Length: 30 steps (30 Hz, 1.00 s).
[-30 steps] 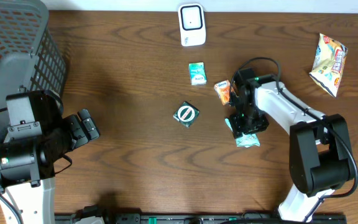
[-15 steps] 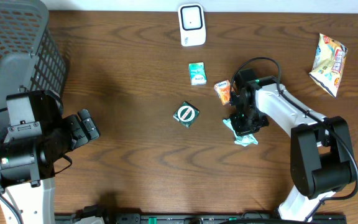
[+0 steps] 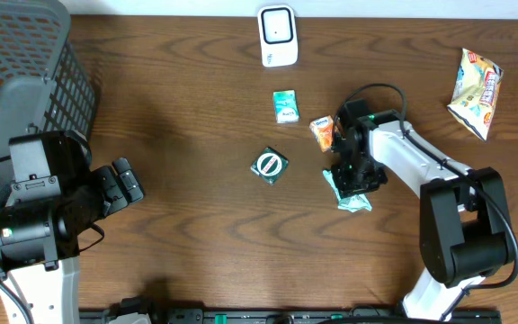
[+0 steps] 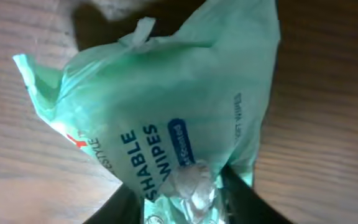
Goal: Scan the item barcode
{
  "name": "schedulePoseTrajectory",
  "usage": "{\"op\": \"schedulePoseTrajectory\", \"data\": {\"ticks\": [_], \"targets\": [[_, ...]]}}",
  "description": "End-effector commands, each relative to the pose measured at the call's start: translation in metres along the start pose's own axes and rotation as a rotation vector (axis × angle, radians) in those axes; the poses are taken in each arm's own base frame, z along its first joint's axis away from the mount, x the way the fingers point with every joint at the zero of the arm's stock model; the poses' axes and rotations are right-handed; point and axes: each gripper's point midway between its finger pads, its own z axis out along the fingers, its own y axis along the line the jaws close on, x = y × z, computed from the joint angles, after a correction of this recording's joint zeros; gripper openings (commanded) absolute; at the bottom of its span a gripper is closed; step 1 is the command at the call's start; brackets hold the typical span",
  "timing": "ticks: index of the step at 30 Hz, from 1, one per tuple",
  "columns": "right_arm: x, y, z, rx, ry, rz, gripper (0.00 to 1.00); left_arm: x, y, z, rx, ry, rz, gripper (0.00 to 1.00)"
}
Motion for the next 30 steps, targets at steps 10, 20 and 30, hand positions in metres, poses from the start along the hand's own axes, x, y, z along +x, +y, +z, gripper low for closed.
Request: {"op": "schedulePoseTrajectory", "data": {"ticks": [10,20,30], "targets": [[-0.001,-0.006,0.004,0.052,0.005,-0.002,0.52,0.000,0.004,0.001,-0.019,-0.003,-0.014,0.98],[-0.007,-0.006,0.006,0.050,-0.022,-0.022,0.48,0.000,0.004,0.001,-0.019,-0.003,-0.014,0.98],[-0.012,-0.005,0.007,0.047,-0.045,-0.025,0.01,0.000,0.004,0.001,-0.019,-0.003,-0.014,0.97]]}}
